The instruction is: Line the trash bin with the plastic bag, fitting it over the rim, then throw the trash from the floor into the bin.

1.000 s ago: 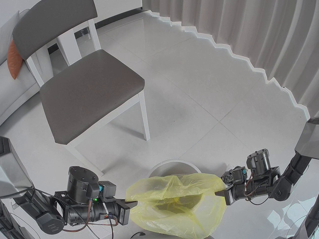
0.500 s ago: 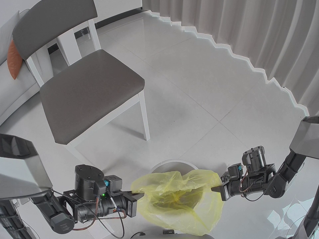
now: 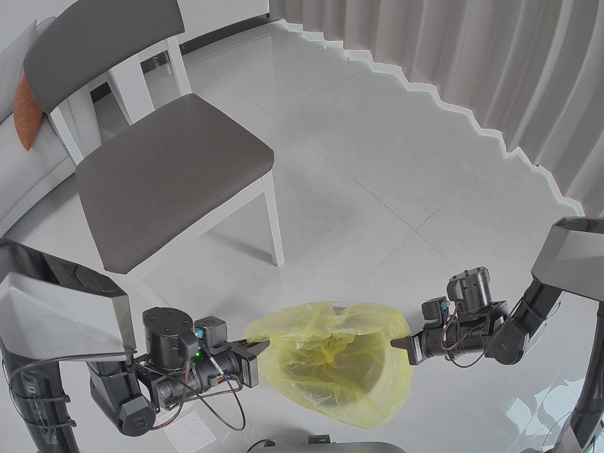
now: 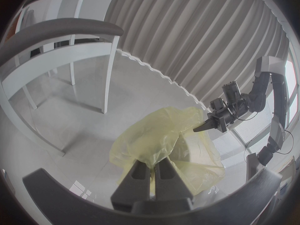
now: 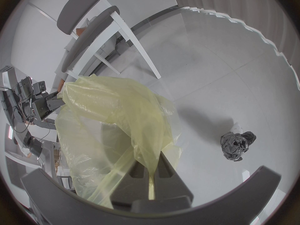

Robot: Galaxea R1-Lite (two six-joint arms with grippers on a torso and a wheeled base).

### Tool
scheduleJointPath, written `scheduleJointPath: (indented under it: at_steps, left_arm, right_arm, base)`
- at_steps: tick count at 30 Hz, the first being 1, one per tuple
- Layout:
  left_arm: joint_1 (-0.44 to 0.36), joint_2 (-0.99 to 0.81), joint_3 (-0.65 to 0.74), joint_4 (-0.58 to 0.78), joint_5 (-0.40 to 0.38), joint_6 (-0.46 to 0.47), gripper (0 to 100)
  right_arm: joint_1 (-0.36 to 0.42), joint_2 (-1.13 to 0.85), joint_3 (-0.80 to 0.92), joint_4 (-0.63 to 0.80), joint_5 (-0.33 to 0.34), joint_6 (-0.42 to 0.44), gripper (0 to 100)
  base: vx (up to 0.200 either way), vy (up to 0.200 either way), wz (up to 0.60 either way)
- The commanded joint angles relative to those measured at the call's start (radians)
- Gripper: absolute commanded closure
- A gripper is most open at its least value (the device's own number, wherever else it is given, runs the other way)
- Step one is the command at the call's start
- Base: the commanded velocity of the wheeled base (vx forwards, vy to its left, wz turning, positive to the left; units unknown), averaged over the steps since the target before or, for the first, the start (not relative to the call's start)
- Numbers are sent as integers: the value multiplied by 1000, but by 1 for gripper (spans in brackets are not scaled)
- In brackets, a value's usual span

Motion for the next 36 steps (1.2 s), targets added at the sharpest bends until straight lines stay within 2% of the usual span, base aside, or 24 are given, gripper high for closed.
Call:
scheduleJointPath:
  at_steps: [1, 12, 19, 29, 36]
  left_arm:
    - [20, -64, 17, -10, -9, -2, 100]
    - [12, 1, 56, -55, -9, -1, 100]
    - [24, 73, 10, -88, -9, -2, 100]
    - [83, 27, -43, -88, -25, -4, 100]
    - [101, 27, -48, -88, -32, -6, 100]
  right_arm:
    - [-11, -49, 3, -11, 14, 0, 100]
    - [-14, -37, 31, -24, 14, -3, 100]
    - [-16, 41, 17, -140, 16, -3, 100]
    - [-33, 86, 29, -277, 16, -6, 100]
    - [-34, 121, 24, -308, 16, -9, 100]
  base:
    - [0, 0, 0]
    - [0, 0, 0]
    - [0, 0, 0]
    - [0, 0, 0]
    - [0, 0, 0]
